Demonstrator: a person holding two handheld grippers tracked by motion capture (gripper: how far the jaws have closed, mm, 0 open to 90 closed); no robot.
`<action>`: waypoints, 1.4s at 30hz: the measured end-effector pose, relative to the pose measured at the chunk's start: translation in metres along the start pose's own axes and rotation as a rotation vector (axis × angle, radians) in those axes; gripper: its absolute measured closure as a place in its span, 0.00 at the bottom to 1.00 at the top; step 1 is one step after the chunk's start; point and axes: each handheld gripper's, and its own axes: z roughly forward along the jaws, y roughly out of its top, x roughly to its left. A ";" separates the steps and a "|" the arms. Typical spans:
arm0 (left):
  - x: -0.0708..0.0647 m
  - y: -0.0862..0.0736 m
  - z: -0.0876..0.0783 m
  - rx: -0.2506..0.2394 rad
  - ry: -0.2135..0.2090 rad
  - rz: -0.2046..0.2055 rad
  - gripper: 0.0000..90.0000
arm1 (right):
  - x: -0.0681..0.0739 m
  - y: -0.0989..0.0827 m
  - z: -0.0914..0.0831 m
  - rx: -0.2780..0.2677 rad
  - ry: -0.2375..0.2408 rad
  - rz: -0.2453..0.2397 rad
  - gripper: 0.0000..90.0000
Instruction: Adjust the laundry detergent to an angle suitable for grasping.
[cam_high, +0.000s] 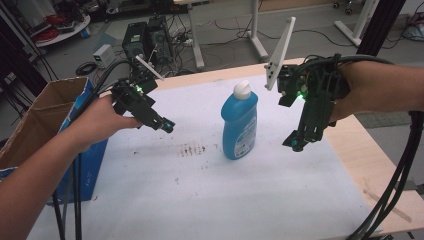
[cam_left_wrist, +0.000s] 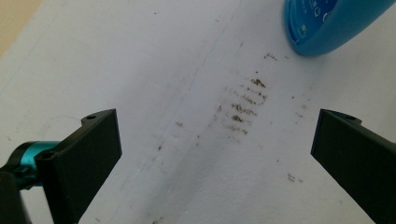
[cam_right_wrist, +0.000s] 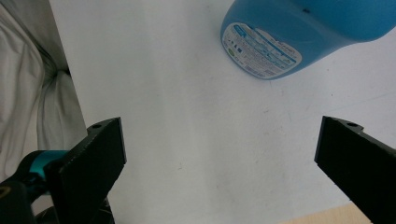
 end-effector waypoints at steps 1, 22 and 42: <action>-0.002 0.000 0.000 -0.007 0.002 -0.006 0.02 | 0.000 0.000 0.000 0.001 -0.001 0.003 0.01; -0.030 -0.007 0.007 -0.139 0.039 -0.086 0.02 | 0.003 -0.011 0.007 0.006 -0.008 0.016 0.01; -0.069 0.006 0.008 -0.211 0.056 -0.080 0.02 | 0.005 -0.021 0.011 0.009 -0.011 0.027 0.01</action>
